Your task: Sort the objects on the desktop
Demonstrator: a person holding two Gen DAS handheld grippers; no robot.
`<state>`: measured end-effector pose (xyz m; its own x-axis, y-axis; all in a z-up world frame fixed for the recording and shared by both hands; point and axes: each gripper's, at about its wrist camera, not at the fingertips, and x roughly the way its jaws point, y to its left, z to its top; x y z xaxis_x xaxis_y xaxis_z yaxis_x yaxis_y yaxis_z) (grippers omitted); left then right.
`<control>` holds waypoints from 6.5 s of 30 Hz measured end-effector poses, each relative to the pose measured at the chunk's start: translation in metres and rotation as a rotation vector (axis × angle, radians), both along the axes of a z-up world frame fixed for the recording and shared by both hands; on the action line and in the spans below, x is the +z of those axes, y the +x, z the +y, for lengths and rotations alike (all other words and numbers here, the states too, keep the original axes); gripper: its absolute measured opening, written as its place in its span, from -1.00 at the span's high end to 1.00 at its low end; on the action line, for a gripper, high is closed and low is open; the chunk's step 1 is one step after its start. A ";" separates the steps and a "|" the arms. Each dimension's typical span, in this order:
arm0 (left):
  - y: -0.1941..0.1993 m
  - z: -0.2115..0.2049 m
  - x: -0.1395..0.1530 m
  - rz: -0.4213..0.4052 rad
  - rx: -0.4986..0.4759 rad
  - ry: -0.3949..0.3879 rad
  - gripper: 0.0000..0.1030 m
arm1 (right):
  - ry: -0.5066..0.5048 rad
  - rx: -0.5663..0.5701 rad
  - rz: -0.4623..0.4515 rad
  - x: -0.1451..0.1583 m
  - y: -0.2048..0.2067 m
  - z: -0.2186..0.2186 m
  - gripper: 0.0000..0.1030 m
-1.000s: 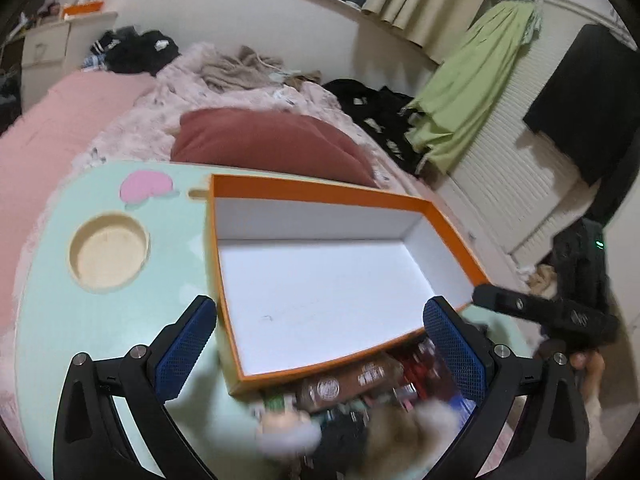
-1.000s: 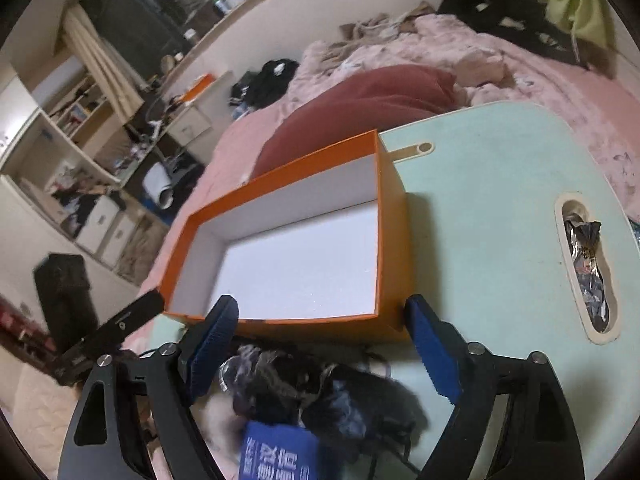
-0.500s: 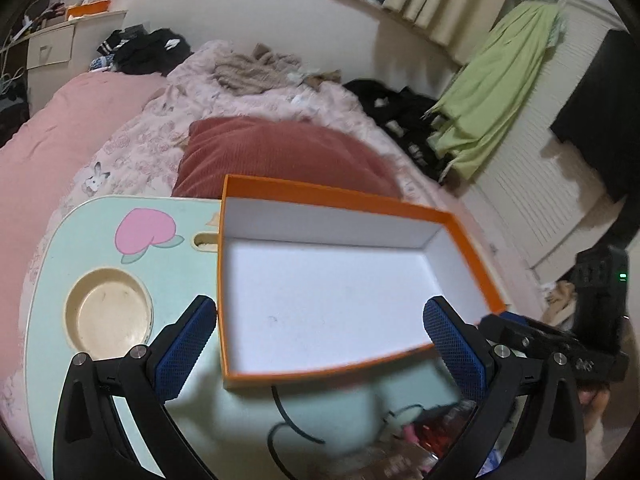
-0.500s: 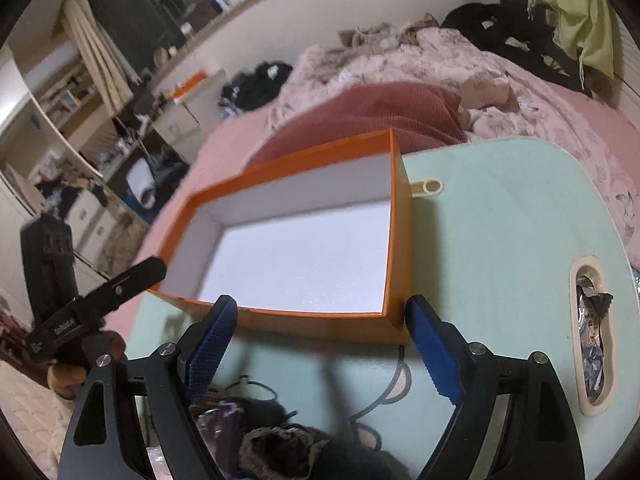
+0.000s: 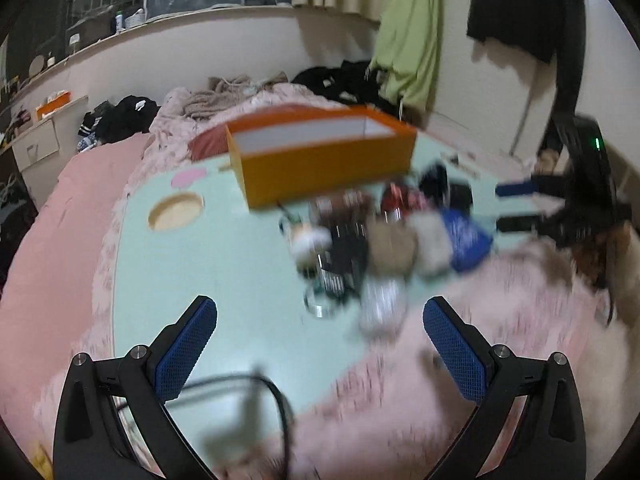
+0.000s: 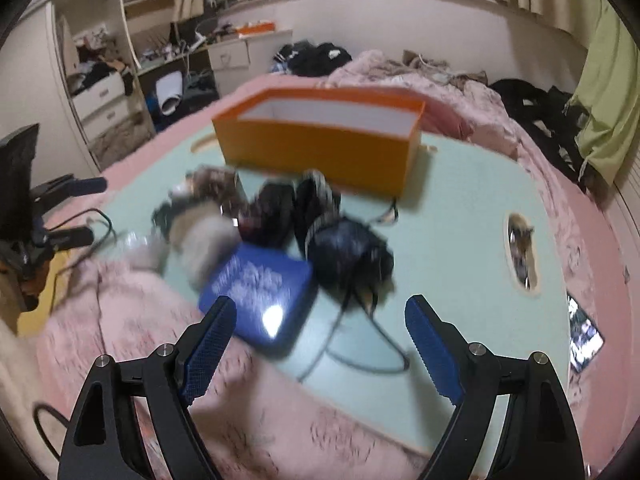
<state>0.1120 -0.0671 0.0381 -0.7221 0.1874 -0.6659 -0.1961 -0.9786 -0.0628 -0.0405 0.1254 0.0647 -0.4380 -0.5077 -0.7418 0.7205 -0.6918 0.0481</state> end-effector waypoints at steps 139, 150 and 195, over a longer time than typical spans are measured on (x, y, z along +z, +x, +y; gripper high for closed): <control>-0.067 0.050 -0.013 -0.029 -0.015 0.036 0.39 | -0.113 -0.251 0.101 0.007 -0.025 0.000 -1.00; -0.060 0.053 -0.022 -0.037 -0.007 0.042 0.39 | 0.044 -0.183 0.033 -0.009 -0.088 -0.036 -0.44; -0.202 0.016 0.020 0.067 0.156 0.075 -0.49 | -0.124 -0.216 0.157 0.027 -0.134 -0.092 -0.39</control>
<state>-0.0896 -0.0514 0.0577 -0.7883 0.1174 -0.6040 -0.0488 -0.9905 -0.1288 -0.1743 0.0330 0.0917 -0.6504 -0.4731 -0.5943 0.5626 -0.8257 0.0416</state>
